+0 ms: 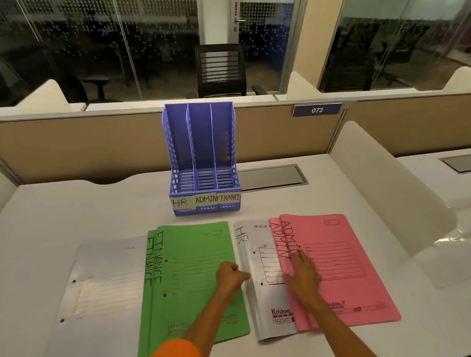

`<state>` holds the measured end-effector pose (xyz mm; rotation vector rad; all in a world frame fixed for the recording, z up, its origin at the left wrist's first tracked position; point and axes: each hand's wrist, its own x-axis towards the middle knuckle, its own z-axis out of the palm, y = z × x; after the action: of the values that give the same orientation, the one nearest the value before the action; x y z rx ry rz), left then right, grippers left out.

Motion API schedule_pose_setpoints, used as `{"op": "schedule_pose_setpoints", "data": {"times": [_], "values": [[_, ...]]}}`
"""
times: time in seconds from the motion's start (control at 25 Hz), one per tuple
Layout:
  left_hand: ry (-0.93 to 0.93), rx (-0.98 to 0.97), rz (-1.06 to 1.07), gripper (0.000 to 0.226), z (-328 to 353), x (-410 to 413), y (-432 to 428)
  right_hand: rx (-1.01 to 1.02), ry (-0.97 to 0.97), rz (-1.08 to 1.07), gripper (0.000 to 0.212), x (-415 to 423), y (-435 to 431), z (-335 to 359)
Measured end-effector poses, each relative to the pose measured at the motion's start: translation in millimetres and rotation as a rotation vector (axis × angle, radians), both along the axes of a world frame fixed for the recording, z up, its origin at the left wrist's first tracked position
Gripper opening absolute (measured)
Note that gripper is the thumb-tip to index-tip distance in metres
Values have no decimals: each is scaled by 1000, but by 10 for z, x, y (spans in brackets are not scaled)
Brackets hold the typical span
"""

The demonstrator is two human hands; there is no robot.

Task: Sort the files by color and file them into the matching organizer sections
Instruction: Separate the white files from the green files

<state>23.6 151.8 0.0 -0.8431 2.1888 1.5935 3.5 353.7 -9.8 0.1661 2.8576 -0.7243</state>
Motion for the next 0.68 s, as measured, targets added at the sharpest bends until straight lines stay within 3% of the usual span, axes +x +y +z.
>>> {"op": "schedule_pose_setpoints", "data": {"times": [0.24, 0.4, 0.56, 0.68], "values": [[-89, 65, 66, 44, -57, -98, 243, -47, -22, 47, 70, 31, 143, -55], [-86, 85, 75, 24, -119, -113, 330, -48, -30, 45, 71, 8, 157, -64], [-31, 114, 50, 50, -91, -53, 424, -44, -5, 17, 64, 14, 127, -56], [34, 120, 70, 53, -43, -48, 413, -69, -2, 5, 62, 12, 130, -38]]}}
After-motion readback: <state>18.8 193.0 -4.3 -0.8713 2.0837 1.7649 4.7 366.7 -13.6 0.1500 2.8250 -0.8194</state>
